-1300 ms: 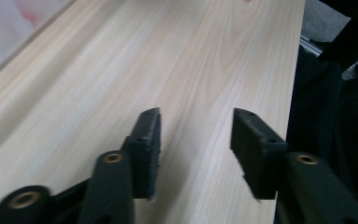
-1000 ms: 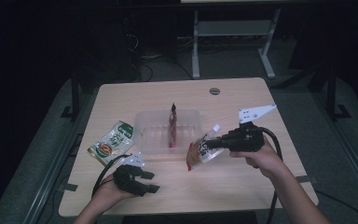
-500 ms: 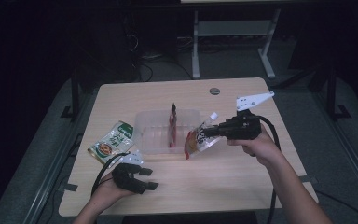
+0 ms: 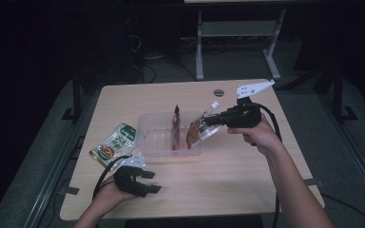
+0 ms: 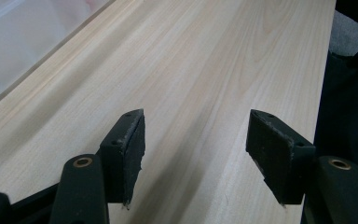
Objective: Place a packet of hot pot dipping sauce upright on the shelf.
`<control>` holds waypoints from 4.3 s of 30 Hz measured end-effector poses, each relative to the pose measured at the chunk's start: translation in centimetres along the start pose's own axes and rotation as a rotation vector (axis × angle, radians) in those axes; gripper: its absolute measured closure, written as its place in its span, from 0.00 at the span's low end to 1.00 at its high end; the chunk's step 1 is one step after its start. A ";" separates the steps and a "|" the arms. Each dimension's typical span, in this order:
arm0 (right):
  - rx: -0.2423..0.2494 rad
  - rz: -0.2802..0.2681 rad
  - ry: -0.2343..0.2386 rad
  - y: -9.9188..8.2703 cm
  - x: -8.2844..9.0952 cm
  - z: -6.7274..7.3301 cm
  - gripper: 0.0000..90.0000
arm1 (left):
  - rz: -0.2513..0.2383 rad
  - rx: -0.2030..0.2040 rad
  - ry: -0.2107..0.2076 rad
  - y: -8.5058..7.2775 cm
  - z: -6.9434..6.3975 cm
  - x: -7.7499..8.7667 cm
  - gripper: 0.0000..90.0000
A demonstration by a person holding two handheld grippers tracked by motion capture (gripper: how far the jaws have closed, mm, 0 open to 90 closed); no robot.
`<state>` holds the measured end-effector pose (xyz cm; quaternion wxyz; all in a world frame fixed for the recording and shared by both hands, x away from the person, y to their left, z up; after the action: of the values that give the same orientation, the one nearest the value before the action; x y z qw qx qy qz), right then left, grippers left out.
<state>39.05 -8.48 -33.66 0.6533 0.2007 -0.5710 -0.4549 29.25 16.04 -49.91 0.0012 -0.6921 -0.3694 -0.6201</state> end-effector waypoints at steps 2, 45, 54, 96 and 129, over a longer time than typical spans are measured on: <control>-0.017 0.001 -0.017 -0.1 -0.1 -1.0 0.99 | 0.000 -0.001 0.001 0.0 0.1 0.0 0.41; -0.087 0.037 -0.038 -2.4 -3.6 -4.2 0.99 | -0.002 0.013 -0.003 -0.1 0.1 -0.1 0.41; -0.120 0.016 -0.047 -2.9 -4.0 -4.7 0.99 | 0.003 0.006 -0.006 -0.2 0.1 -0.3 0.41; -0.150 0.037 -0.132 -2.9 -6.7 -4.8 0.53 | 0.010 0.012 -0.012 -0.3 0.0 -0.3 0.41; -0.134 0.153 -0.233 -7.9 -3.1 -1.8 0.27 | 0.006 0.003 0.000 -0.4 0.1 -0.1 0.41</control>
<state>38.01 -10.41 -42.01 0.6272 0.0584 -0.6250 -0.4611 29.13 16.33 -50.20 0.0041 -0.6932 -0.3683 -0.6196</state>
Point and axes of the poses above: each handheld gripper's, and its own axes: x roughly backward along the jaws, y roughly out of its top, z roughly to its left, the point moved 8 cm from there along -x, roughly forward along the jaws, and after that the axes turned 14 degrees about z, right-handed, at the moved point
